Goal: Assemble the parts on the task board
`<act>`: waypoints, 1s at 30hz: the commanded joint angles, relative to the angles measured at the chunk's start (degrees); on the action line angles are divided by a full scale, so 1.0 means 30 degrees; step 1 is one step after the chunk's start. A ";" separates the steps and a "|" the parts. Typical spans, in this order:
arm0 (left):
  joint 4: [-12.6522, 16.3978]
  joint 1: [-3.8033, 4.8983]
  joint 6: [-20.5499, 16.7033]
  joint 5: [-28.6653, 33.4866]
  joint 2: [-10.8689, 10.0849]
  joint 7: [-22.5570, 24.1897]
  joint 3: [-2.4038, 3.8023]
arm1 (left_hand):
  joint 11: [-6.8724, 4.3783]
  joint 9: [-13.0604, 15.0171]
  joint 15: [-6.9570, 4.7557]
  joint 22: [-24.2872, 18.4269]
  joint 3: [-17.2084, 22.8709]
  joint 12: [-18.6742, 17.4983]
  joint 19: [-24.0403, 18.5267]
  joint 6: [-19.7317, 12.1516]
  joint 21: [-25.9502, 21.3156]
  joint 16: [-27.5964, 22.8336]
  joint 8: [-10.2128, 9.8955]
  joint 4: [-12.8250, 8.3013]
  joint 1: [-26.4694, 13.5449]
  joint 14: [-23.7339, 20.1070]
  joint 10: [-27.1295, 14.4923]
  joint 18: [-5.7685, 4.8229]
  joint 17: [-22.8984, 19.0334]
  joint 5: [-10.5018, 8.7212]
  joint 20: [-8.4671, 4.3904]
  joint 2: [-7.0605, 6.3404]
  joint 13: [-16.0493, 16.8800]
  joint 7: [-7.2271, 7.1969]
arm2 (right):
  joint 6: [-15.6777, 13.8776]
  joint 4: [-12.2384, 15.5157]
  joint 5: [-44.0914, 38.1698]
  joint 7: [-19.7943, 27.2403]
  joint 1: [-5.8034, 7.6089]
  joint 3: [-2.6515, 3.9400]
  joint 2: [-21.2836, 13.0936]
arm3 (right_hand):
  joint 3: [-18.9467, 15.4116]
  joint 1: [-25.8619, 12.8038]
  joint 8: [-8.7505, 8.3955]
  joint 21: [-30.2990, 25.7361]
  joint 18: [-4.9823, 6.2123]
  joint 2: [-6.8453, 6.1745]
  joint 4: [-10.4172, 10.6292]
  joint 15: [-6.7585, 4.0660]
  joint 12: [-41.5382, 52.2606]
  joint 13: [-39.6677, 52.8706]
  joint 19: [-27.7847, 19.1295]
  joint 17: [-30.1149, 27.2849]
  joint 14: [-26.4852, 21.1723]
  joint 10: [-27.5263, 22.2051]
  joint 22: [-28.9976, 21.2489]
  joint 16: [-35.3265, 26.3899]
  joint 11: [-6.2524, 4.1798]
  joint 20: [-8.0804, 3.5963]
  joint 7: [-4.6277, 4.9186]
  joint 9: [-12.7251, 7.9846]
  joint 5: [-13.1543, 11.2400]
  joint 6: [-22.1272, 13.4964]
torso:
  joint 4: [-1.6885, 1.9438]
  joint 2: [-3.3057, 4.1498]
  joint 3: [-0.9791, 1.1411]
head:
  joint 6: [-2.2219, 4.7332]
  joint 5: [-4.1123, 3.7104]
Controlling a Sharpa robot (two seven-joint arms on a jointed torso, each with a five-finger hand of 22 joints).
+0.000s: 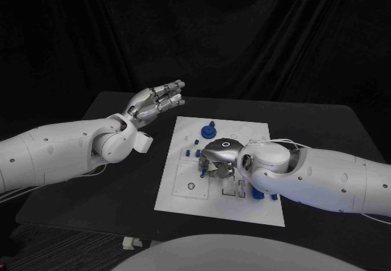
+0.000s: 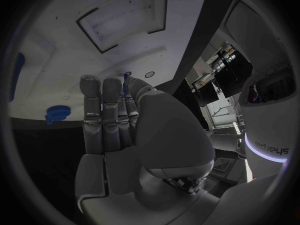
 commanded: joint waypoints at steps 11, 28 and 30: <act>-0.0052 -0.0023 0.0296 0.0144 0.0109 0.0176 0.0020 | 0.0090 0.0026 0.0004 -0.0036 -0.0028 0.0067 0.0163 0.0081 0.0111 0.0065 0.0106 -0.0080 0.0088 -0.0044 0.0013 -0.0335 0.0008 0.0038 -0.0002 0.0180 0.0020 -0.0026 | 0.0680 0.0025 -0.0197 -0.0352 -0.0207 -0.0036 0.0040 | 0.0150 0.0054 -0.0098 0.0067 -0.0323 -0.0150 -0.0053 -0.0007 -0.0089 -0.0022 0.0074 -0.0029 0.0147 0.0104 0.1513 0.0004 0.0027 -0.0033 0.0074 -0.0020 0.0055 0.0092 | 0.0008 -0.0026 0.0008 | 0.0000 0.0043; -0.0127 -0.0053 0.0393 0.0144 0.0216 0.0115 0.0020 | 0.0103 0.0023 0.0003 -0.0014 -0.0001 0.0052 0.0200 0.0088 0.0121 0.0082 0.0108 -0.0085 0.0114 -0.0036 0.0000 -0.0357 0.0012 0.0041 -0.0005 0.0237 0.0018 -0.0014 | 0.0813 0.0050 -0.0197 -0.0358 -0.0277 -0.0037 0.0075 | 0.0170 -0.0001 -0.0139 0.0054 -0.0325 -0.0171 -0.0040 0.0015 -0.0164 -0.0027 0.0056 -0.0036 0.0133 0.0070 0.1504 -0.0011 0.0062 -0.0024 0.0105 -0.0040 0.0005 0.0077 | -0.0017 -0.0029 0.0005 | 0.0000 0.0086; -0.0143 -0.0056 0.0405 0.0144 0.0234 0.0103 0.0020 | 0.0103 0.0023 0.0003 -0.0014 -0.0001 0.0052 0.0200 0.0088 0.0121 0.0082 0.0108 -0.0085 0.0114 -0.0036 0.0000 -0.0357 0.0012 0.0041 -0.0005 0.0237 0.0018 -0.0014 | 0.0831 0.0053 -0.0197 -0.0357 -0.0280 -0.0037 0.0079 | 0.0176 -0.0008 -0.0143 0.0069 -0.0328 -0.0167 -0.0037 0.0017 -0.0170 -0.0026 0.0057 -0.0058 0.0126 0.0073 0.1506 -0.0030 0.0063 -0.0022 0.0104 -0.0042 -0.0002 0.0078 | -0.0011 -0.0035 0.0008 | 0.0000 0.0086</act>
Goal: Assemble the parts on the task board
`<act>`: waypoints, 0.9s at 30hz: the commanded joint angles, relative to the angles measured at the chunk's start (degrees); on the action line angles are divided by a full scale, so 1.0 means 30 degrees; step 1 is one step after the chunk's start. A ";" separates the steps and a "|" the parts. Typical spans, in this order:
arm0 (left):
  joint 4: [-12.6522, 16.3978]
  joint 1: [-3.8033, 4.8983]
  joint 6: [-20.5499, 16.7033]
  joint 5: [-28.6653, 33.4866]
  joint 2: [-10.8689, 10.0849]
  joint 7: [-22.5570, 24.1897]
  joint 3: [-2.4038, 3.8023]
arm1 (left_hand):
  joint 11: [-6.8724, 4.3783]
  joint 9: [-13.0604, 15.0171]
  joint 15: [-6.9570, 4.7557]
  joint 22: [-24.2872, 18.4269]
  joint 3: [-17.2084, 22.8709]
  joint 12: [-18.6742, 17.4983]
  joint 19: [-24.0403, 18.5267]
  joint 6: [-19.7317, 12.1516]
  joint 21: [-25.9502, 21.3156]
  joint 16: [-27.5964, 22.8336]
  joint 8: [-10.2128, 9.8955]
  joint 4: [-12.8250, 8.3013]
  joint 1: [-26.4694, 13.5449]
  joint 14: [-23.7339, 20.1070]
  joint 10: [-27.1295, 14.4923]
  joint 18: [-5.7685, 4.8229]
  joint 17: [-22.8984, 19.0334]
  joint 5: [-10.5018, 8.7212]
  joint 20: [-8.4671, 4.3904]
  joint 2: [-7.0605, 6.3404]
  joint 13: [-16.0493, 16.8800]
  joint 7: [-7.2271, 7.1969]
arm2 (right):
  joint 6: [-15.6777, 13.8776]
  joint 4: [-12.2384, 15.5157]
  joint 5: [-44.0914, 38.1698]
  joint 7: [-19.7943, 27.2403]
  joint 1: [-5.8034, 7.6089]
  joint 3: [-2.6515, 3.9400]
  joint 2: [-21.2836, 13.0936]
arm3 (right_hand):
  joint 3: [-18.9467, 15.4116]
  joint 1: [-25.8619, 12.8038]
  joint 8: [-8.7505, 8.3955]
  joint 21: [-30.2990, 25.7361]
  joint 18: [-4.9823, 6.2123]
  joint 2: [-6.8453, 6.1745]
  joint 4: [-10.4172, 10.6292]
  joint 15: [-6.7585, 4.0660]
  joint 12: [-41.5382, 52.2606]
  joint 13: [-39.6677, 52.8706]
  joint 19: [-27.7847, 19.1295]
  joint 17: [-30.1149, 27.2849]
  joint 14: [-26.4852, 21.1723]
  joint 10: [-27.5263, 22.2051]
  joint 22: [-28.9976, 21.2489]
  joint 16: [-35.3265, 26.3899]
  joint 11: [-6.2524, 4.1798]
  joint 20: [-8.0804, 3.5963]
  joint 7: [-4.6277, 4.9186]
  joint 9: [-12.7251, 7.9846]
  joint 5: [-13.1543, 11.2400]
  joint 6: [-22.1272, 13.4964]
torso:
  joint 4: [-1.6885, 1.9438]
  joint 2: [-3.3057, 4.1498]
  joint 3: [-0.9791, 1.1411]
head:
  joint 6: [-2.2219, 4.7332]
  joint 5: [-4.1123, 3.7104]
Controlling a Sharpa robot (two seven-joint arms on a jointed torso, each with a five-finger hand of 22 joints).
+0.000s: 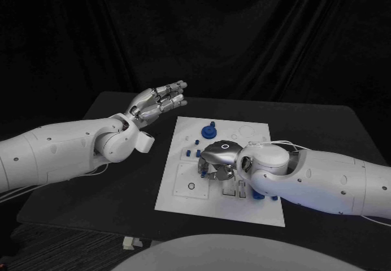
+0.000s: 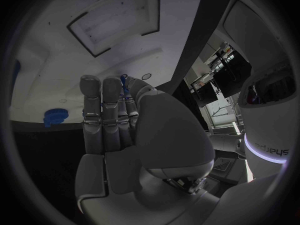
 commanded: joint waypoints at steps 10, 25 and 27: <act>-0.0115 -0.0054 0.0299 0.0143 0.0136 0.0095 0.0020 | 0.0112 0.0020 0.0026 -0.0006 0.0011 0.0017 0.0145 0.0046 0.0123 0.0088 0.0103 -0.0083 0.0049 -0.0036 -0.0013 -0.0369 0.0015 0.0032 0.0065 0.0197 0.0014 -0.0006 | 0.0554 0.0013 -0.0182 -0.0327 -0.0127 -0.0058 0.0013 | 0.0131 -0.0010 -0.0036 0.0076 -0.0330 -0.0158 0.0018 0.0020 -0.0101 -0.0028 0.0056 -0.0050 0.0122 0.0077 0.1513 -0.0042 0.0062 -0.0021 0.0027 0.0029 -0.0005 0.0071 | 0.0034 -0.0001 -0.0017 | 0.0000 0.0059; -0.0245 -0.0147 0.0401 0.0143 0.0181 -0.0051 0.0020 | 0.0126 0.0018 0.0059 0.0000 0.0026 0.0009 0.0173 0.0049 0.0131 0.0096 0.0103 -0.0084 0.0061 -0.0037 -0.0026 -0.0389 0.0016 0.0025 0.0068 0.0233 0.0013 0.0008 | 0.0509 0.0036 -0.0182 -0.0339 -0.0133 -0.0059 0.0092 | 0.0158 -0.0025 -0.0049 -0.0069 -0.0310 -0.0137 0.0022 0.0025 -0.0124 -0.0023 0.0013 -0.0156 0.0081 0.0092 0.1483 -0.0137 0.0061 -0.0016 0.0019 0.0022 -0.0024 0.0078 | 0.0047 0.0002 -0.0020 | 0.0000 0.0124; -0.0252 -0.0152 0.0411 0.0143 0.0179 -0.0068 0.0020 | 0.0126 0.0018 0.0059 0.0000 0.0026 0.0009 0.0173 0.0049 0.0131 0.0096 0.0103 -0.0084 0.0061 -0.0037 -0.0026 -0.0389 0.0016 0.0025 0.0068 0.0233 0.0013 0.0008 | 0.0491 0.0040 -0.0182 -0.0330 -0.0133 -0.0059 0.0107 | 0.0158 -0.0025 -0.0049 -0.0069 -0.0310 -0.0137 0.0022 0.0025 -0.0124 -0.0023 0.0013 -0.0156 0.0081 0.0092 0.1483 -0.0137 0.0061 -0.0016 0.0019 0.0022 -0.0024 0.0078 | 0.0053 0.0004 -0.0016 | 0.0000 0.0139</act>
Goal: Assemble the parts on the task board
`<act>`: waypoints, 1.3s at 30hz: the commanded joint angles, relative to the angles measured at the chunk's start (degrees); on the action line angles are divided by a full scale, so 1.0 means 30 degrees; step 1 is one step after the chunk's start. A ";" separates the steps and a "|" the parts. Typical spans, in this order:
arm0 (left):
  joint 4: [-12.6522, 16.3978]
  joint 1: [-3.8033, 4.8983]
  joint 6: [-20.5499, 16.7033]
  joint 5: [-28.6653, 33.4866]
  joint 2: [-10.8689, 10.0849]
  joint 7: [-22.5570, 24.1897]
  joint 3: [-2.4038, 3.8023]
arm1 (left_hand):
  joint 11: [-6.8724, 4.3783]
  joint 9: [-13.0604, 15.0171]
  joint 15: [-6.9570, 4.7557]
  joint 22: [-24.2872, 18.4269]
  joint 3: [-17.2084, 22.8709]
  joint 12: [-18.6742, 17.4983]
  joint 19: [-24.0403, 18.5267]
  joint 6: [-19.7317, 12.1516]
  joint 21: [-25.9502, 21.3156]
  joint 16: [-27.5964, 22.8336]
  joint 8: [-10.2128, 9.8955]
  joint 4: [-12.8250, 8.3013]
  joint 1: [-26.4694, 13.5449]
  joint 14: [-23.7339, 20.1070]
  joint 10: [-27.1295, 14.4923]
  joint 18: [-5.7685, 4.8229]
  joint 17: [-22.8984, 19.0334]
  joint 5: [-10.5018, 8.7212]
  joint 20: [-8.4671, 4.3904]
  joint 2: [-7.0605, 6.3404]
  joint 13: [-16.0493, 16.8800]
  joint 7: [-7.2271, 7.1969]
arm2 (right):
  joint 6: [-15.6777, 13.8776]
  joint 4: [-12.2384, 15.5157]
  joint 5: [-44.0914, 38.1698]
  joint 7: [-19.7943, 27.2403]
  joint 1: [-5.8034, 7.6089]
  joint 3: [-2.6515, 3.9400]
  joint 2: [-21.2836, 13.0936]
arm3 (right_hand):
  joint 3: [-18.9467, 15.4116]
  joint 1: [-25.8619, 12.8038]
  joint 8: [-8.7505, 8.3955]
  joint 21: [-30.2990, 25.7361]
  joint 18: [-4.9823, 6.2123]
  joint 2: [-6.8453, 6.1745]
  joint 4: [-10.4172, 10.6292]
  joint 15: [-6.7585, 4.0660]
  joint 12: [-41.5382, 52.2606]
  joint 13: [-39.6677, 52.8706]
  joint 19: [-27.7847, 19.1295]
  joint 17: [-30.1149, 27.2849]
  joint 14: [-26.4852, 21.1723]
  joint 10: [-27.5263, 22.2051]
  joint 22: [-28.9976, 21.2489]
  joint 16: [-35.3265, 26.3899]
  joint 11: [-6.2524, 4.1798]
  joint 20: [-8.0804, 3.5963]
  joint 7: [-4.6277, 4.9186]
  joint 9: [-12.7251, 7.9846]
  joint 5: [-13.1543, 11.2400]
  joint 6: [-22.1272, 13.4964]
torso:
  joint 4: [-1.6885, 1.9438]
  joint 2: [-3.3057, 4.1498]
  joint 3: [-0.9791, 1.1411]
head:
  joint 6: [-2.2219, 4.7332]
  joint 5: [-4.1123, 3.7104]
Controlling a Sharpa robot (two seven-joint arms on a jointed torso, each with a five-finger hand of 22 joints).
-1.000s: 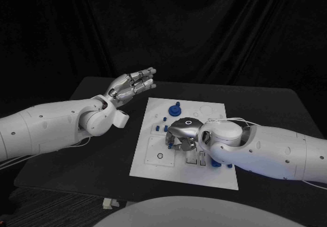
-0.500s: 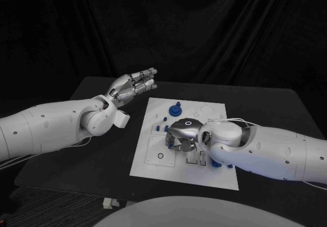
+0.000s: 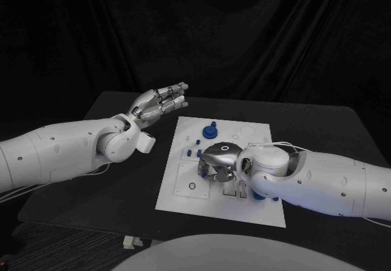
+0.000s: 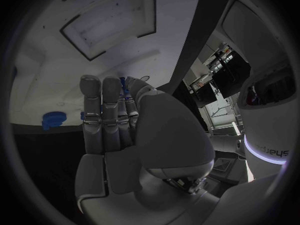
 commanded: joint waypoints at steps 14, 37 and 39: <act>-0.0031 -0.0052 0.0349 0.0142 0.0031 -0.0065 0.0020 | 0.0175 0.0025 0.0144 -0.0026 0.0054 -0.0008 0.0141 0.0110 0.0137 0.0134 0.0120 -0.0096 0.0002 -0.0009 -0.0043 -0.0434 0.0026 0.0019 0.0005 0.0200 0.0013 0.0053 | 0.0689 -0.0079 -0.0169 -0.0561 -0.0053 -0.0007 0.0099 | 0.0210 -0.0212 -0.0204 -0.0316 -0.0282 -0.0205 0.0009 0.0096 -0.0441 -0.0037 -0.0157 -0.0186 -0.0090 -0.0139 0.1424 -0.0263 0.0152 0.0033 0.0083 -0.0091 -0.0083 -0.0191 | -0.0014 0.0011 0.0006 | 0.0000 0.0061; -0.0092 -0.0113 0.0445 0.0141 -0.0069 -0.0184 0.0020 | 0.0225 0.0030 0.0205 -0.0032 0.0086 -0.0024 0.0195 0.0162 0.0150 0.0154 0.0137 -0.0141 0.0061 -0.0008 -0.0060 -0.0493 0.0028 0.0027 0.0007 0.0231 0.0012 0.0102 | -0.4123 0.1334 -0.0169 0.0159 0.0449 0.0042 -0.1625 | -0.1671 -0.1121 -0.0793 -0.4071 0.0202 -0.0259 -0.0055 0.0100 -0.0354 0.0233 -0.1850 -0.1064 -0.1862 -0.7265 0.0760 -0.1147 0.0551 0.0201 -0.2282 -0.0710 -0.2283 -0.8444 | -0.0043 0.0007 0.0032 | 0.0000 -0.0062; -0.0089 -0.0119 0.0452 0.0141 -0.0104 -0.0191 0.0020 | 0.0225 0.0030 0.0205 -0.0032 0.0086 -0.0024 0.0195 0.0162 0.0150 0.0154 0.0137 -0.0141 0.0061 -0.0008 -0.0060 -0.0493 0.0028 0.0027 0.0007 0.0231 0.0012 0.0102 | -0.4741 0.1927 -0.0169 0.0161 0.0950 0.0053 -0.2344 | -0.1747 -0.0877 -0.0671 -0.3789 0.0183 -0.0132 -0.0169 0.0074 0.0101 0.0302 -0.1679 -0.1045 -0.1777 -0.7297 0.0826 -0.1051 0.0534 0.0160 -0.2229 -0.0636 -0.1940 -0.7794 | -0.0034 0.0009 0.0040 | 0.0000 -0.0109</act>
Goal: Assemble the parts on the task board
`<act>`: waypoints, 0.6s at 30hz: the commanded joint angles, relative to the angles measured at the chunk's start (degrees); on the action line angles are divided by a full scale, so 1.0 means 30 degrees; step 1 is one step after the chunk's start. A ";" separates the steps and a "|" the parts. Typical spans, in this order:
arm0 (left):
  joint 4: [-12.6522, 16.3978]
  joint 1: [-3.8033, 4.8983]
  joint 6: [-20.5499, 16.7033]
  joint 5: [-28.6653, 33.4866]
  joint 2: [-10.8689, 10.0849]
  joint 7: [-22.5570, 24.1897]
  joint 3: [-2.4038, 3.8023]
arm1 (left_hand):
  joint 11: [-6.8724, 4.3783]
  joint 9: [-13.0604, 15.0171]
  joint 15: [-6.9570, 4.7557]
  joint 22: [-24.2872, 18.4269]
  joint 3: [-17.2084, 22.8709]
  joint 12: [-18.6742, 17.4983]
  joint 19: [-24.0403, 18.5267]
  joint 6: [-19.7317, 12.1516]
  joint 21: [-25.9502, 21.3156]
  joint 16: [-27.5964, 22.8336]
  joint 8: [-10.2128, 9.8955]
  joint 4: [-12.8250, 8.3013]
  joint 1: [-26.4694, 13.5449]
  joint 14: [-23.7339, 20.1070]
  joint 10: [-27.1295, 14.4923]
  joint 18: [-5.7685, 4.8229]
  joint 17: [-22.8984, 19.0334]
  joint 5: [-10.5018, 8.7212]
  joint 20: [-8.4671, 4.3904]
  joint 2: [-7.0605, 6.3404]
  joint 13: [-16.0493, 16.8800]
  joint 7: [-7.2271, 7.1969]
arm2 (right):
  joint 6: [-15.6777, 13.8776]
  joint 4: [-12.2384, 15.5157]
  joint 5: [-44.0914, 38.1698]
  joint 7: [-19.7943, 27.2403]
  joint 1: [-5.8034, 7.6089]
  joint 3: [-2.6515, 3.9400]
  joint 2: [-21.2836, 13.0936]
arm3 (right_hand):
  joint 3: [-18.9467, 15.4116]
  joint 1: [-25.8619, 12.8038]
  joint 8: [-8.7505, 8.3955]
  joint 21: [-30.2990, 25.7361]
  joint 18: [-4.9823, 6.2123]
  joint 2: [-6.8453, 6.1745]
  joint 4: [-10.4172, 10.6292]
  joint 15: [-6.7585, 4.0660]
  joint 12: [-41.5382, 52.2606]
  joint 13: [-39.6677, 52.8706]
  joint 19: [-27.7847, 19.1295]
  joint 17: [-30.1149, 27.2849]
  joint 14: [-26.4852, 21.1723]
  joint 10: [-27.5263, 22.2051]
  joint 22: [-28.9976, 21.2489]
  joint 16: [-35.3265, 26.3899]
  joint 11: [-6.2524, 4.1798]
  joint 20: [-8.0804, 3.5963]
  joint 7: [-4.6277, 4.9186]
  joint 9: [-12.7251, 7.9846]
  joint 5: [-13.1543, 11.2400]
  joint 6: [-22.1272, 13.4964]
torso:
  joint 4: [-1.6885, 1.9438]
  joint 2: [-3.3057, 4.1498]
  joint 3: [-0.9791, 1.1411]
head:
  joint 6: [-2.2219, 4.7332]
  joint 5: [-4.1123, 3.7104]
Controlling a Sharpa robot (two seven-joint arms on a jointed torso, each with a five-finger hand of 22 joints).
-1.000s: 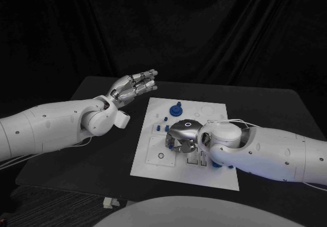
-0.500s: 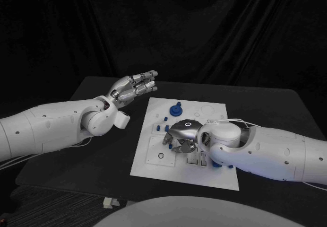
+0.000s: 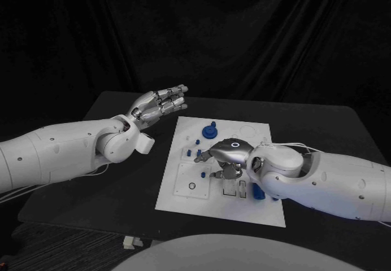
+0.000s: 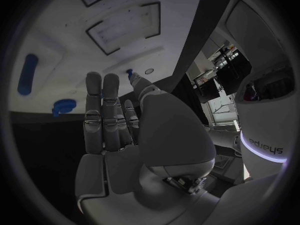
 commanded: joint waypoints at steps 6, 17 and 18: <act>-0.0008 -0.0042 0.0210 0.0140 -0.0053 0.0149 0.0019 | 0.0171 0.0035 0.0080 -0.0013 0.0038 -0.0006 0.0147 0.0128 0.0083 0.0092 0.0072 -0.0099 0.0000 -0.0003 0.0014 -0.0205 0.0031 0.0032 -0.0062 0.0162 0.0015 0.0047 | -0.1613 0.1730 -0.0137 -0.0369 0.1889 0.0060 -0.2766 | -0.0445 0.0071 0.0490 0.2170 -0.0059 0.0569 0.0116 -0.0146 0.1666 0.0234 0.1116 0.0637 0.0795 0.0711 0.1148 0.0888 -0.0053 -0.0095 0.0351 0.0276 0.0287 0.2784 | 0.0030 -0.0052 0.0008 | 0.0000 -0.0345; -0.0161 -0.0169 0.0336 0.0141 0.0030 0.0158 0.0018 | 0.0191 0.0034 0.0098 -0.0140 0.0122 -0.0029 0.0123 0.0131 0.0054 0.0088 0.0085 -0.0119 0.0052 -0.0045 0.0001 -0.0297 0.0022 0.0185 -0.0067 0.0305 0.0013 0.0059 | 0.1246 0.1344 0.0162 -0.1273 0.2242 -0.0003 -0.5012 | -0.1689 -0.1570 0.0135 0.4118 -0.0316 0.0680 0.1609 -0.0179 0.1306 -0.0318 0.2085 0.1696 0.1976 -0.0160 0.1463 0.1869 -0.0029 -0.0134 0.0204 0.0112 -0.1207 0.3069 | -0.0060 -0.0085 -0.0040 | 0.0000 -0.0449; -0.0176 -0.0194 0.0353 0.0141 0.0042 0.0161 0.0018 | 0.0187 0.0033 0.0101 -0.0167 0.0148 -0.0035 0.0128 0.0132 0.0049 0.0092 0.0088 -0.0142 0.0081 -0.0053 -0.0004 -0.0331 0.0022 0.0256 -0.0067 0.0333 0.0013 0.0059 | 0.1360 0.1226 0.0225 -0.1287 0.2129 -0.0007 -0.5114 | -0.1824 -0.1771 0.0086 0.4080 -0.0321 0.0669 0.1822 -0.0138 0.1291 -0.0312 0.2075 0.1718 0.1971 -0.0167 0.1458 0.1869 0.0038 -0.0110 0.0222 0.0101 -0.1338 0.2909 | -0.0048 -0.0083 -0.0039 | 0.0000 -0.0456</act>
